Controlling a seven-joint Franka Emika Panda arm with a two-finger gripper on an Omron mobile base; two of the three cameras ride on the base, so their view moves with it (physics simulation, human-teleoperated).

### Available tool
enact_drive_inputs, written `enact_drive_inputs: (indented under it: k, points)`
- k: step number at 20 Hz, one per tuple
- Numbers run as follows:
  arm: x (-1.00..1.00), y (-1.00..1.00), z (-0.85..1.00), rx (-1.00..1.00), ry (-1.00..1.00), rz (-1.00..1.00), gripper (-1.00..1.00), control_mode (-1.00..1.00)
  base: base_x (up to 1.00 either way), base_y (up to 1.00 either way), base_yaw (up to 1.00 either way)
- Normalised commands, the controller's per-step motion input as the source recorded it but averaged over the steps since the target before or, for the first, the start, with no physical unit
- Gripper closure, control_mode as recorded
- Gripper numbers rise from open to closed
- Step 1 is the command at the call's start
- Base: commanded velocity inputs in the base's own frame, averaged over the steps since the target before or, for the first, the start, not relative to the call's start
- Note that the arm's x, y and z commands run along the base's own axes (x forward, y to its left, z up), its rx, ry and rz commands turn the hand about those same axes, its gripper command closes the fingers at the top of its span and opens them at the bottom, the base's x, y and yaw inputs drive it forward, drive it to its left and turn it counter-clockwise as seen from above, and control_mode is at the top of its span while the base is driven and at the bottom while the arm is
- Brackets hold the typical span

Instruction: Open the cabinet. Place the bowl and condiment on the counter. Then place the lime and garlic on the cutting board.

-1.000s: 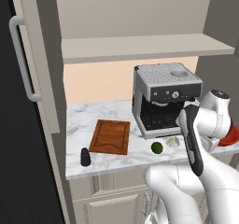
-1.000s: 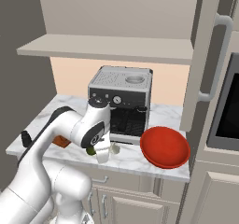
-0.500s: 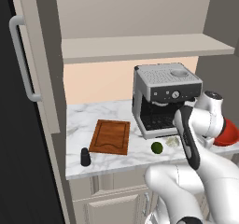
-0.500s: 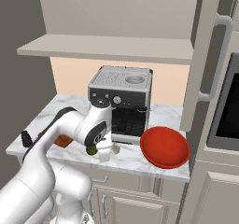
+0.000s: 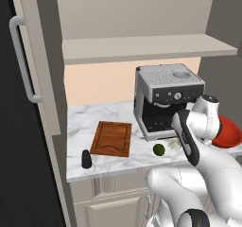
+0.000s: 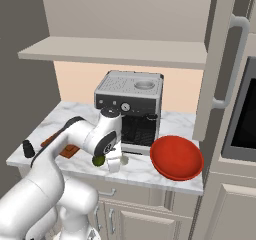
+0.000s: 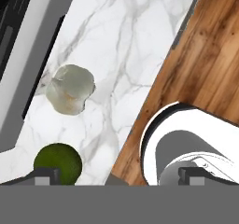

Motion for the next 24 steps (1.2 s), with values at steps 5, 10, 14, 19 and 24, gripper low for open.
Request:
enact_drive_inputs:
  k: [5,10,14,19,24]
  points:
    - [0.11,0.0,-0.18,0.0,0.0,0.0,-1.0,-1.0,0.0,0.0,0.0]
    - [0.05,-0.02,-0.17,0.0,0.0,0.0,-1.0,-1.0,0.0,0.0,0.0]
    - [0.05,-0.04,-0.12,0.0,0.0,0.0,-1.0,-1.0,0.0,0.0,0.0]
    - [0.12,0.0,-0.05,0.0,0.0,0.0,-1.0,-1.0,0.0,0.0,0.0]
    - [0.22,0.0,0.0,0.0,0.0,0.0,-1.0,-1.0,0.0,0.0,0.0]
